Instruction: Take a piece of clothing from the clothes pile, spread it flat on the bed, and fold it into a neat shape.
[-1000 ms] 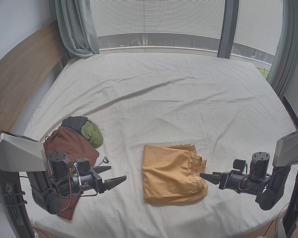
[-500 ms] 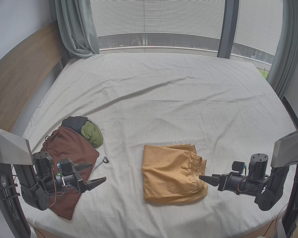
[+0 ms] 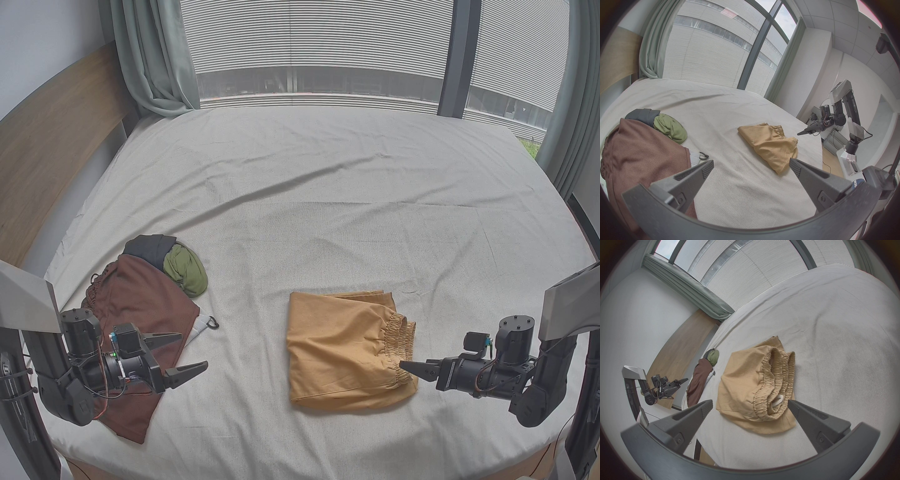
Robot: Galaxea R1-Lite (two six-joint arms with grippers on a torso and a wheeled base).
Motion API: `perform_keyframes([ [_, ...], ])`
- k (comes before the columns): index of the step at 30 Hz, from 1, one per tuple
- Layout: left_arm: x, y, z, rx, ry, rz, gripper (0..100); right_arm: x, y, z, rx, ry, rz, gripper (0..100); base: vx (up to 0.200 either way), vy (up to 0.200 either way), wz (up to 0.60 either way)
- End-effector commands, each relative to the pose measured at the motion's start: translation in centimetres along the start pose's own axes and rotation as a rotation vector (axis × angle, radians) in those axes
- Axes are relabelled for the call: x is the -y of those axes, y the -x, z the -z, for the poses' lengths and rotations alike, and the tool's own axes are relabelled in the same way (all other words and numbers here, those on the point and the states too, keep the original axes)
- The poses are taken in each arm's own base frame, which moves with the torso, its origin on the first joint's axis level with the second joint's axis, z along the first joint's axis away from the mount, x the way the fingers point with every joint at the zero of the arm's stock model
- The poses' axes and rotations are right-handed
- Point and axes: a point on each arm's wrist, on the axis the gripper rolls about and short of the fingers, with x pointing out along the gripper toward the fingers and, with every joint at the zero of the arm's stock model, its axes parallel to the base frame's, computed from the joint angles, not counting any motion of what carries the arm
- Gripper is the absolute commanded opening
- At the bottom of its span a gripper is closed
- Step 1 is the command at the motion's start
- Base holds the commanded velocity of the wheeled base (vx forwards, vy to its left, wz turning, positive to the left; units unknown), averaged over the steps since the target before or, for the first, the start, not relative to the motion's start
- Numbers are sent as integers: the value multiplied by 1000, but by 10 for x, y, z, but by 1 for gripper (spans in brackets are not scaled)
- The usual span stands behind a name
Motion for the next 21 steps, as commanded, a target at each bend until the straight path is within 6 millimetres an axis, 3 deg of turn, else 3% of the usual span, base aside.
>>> perform_keyframes([
  [1,-4,2,3,-4,0,-8,100,8,-7,9,-34,-19,33,100,0,0,0],
  [21,-1,2,3,-7,-2,-1,100,32,-40,32,-97,-118,93,100,0,0,0],
])
